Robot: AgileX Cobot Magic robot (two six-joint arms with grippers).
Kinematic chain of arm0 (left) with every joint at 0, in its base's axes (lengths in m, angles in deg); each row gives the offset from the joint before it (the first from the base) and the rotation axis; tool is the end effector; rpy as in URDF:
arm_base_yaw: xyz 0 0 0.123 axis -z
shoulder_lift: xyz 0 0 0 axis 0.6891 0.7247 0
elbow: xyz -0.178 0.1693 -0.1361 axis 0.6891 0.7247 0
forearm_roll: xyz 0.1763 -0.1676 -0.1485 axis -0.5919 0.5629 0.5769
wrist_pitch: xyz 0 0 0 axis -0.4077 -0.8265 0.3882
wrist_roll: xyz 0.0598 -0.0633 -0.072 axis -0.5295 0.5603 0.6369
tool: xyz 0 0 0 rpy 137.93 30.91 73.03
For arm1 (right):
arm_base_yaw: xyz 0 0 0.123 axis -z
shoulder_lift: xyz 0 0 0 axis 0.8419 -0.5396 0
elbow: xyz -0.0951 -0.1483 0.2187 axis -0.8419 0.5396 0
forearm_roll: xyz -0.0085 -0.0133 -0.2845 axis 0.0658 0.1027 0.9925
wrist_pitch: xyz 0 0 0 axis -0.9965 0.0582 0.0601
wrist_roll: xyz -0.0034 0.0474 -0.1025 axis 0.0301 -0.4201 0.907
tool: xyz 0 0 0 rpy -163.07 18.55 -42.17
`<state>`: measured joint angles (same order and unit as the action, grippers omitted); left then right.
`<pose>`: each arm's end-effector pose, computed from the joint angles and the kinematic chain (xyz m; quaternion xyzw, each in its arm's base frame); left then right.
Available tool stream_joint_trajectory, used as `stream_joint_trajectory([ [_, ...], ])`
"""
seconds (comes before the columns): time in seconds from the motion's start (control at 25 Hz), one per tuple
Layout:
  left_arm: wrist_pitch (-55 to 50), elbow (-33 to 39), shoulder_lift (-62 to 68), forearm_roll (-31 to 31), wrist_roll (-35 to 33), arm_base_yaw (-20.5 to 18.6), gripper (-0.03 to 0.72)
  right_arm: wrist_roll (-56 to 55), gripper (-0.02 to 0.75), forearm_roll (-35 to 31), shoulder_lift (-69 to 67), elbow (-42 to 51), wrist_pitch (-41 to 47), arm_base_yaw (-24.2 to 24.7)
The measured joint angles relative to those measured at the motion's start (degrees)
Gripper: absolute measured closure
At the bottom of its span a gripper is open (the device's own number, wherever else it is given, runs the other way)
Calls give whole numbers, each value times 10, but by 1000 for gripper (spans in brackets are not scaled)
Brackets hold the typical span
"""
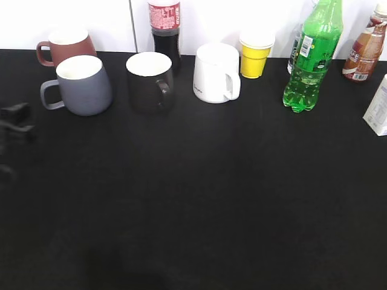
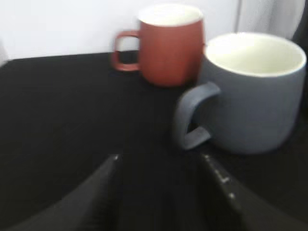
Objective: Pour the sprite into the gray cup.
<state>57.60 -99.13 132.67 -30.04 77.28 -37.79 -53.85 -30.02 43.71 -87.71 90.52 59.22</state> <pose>0.2939 -0.0322 0.1062 0.0623 0.7970 -0.0281 0.6002 0.0474 -0.0007 0.2874 0.0484 0.8435 0.0177 0.5347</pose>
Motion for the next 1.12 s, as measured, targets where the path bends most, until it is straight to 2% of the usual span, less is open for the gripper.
stream_joint_trajectory([
  [0.12,20,-47,66,-14,2,0,326,0,164,0,0,0,0,0],
  [0.36,22,-176,174,-14,2,0,454,0,164,0,0,0,0,0],
  [0.52,18,-263,237,-12,2,0,473,0,164,0,0,0,0,0],
  [0.56,20,-273,245,-12,2,0,509,0,164,0,0,0,0,0],
  [0.6,24,-276,250,-10,2,0,585,0,164,0,0,0,0,0],
  [0.84,26,-264,231,-15,-1,0,592,0,164,0,0,0,0,0],
  [1.04,39,-146,87,-25,-2,0,596,1,164,5,0,0,0,0],
  [1.12,38,-87,30,-50,-2,0,598,1,164,13,0,0,0,0],
])
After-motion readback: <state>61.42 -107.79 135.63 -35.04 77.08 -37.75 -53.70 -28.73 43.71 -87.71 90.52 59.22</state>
